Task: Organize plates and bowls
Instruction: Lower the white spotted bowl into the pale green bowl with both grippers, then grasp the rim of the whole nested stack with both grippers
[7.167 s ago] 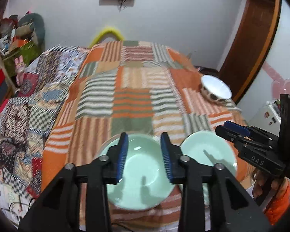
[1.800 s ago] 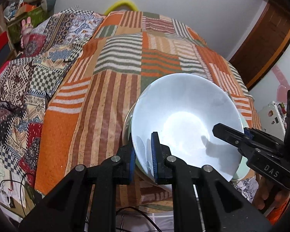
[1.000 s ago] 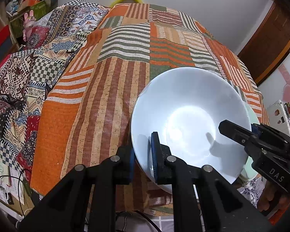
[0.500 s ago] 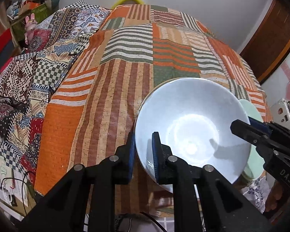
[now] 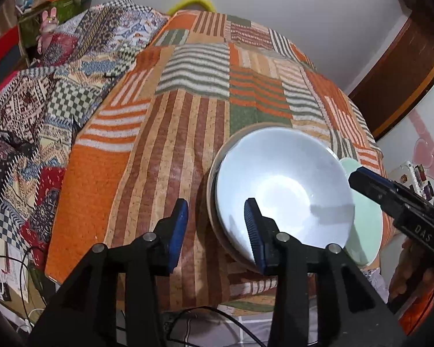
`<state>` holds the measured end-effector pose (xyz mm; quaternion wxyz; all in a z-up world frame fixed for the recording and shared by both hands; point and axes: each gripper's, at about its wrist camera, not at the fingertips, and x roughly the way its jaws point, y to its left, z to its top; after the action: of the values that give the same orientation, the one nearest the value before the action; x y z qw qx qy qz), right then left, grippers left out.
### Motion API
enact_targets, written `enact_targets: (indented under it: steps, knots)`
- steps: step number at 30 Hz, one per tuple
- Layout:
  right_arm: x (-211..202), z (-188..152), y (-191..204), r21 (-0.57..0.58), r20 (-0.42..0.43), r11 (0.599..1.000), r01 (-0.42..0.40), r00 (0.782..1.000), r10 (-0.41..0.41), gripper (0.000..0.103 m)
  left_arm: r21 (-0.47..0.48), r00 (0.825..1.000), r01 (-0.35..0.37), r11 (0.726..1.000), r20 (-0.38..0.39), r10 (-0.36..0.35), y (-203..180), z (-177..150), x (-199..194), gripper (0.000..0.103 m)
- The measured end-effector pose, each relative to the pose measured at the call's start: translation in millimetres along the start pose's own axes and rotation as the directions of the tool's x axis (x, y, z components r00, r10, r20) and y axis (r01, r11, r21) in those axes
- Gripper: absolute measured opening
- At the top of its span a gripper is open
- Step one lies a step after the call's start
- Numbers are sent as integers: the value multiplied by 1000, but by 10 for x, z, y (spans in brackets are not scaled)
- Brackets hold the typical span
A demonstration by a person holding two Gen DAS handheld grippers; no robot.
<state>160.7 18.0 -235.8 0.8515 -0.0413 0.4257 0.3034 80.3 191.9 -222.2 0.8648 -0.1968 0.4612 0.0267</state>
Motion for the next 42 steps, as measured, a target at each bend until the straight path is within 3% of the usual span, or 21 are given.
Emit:
enact_targets:
  steps: [14, 22, 27, 34, 42]
  knots:
    - [329, -57, -119, 53, -89, 998, -44, 995, 49, 37, -54, 990, 111, 992, -87, -115, 69, -84, 364, 40]
    - [456, -110, -69, 45, -127, 997, -70, 989, 75, 37, -43, 982, 133, 990, -127, -137, -15, -89, 515, 38]
    - [430, -123, -31, 19, -111, 999, -40, 993, 42, 34, -24, 989, 99, 995, -106, -101, -75, -98, 489, 37]
    - [381, -75, -66, 40, -101, 998, -40, 994, 44, 34, -22, 993, 82, 996, -81, -84, -102, -97, 427, 37]
    - [386, -85, -10, 45, -100, 998, -54, 993, 58, 34, 14, 999, 16, 1000, -35, -15, -137, -59, 295, 37]
